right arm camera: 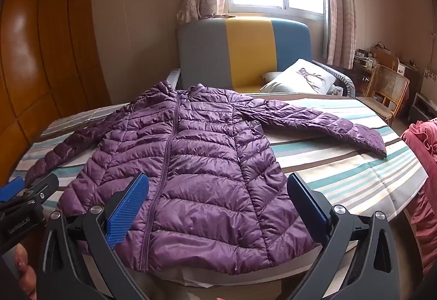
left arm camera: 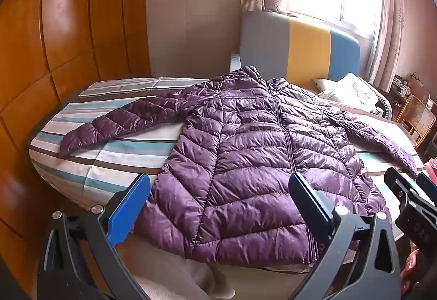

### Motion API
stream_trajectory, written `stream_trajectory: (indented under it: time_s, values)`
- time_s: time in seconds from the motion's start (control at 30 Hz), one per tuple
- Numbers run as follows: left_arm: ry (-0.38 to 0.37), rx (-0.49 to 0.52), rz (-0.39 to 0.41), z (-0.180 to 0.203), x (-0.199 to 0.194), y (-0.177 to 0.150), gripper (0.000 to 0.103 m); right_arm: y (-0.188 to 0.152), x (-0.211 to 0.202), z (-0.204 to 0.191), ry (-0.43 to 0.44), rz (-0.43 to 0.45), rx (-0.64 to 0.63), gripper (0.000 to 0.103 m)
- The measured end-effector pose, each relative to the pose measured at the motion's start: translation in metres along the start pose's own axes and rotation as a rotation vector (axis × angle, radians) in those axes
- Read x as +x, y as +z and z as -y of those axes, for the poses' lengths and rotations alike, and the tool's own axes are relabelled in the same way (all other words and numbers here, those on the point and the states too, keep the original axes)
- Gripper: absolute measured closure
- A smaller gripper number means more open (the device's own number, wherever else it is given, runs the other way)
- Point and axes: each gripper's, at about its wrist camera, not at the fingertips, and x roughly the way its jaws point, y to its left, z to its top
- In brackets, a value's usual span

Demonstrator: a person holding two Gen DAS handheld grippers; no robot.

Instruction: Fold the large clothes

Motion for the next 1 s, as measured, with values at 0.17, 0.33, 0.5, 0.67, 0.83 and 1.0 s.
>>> stream_trajectory:
  time_s: [0.17,0.33,0.5,0.67,0.83,1.0]
  values:
    - [-0.007,0.006,-0.006,0.0001,0.0026,0.0019,0.002,0.0012,-0.0007,-0.0001,0.005,0.000,0.002,0.003]
    - [0.004,0.004,0.011,-0.0003,0.0020,0.0013,0.002,0.0005,-0.0006,-0.0001,0.003,-0.002,0.003,0.003]
    - [0.000,0.003,0.012,-0.0011,0.0017,0.0021,0.002,0.0001,-0.0002,-0.0004,0.003,-0.002,0.004,0.003]
    - [0.002,0.004,0.013,-0.0014,0.0008,0.0014,0.002,0.0002,-0.0005,0.0002,0.002,-0.004,0.004,0.003]
    - [0.002,0.004,0.012,-0.0009,0.0009,0.0015,0.002,-0.0006,-0.0001,-0.0005,0.001,-0.005,0.004,0.003]
    - [0.001,0.006,0.010,0.0002,0.0027,0.0008,0.002,-0.0010,0.0009,0.0005,0.005,-0.007,0.007,0.003]
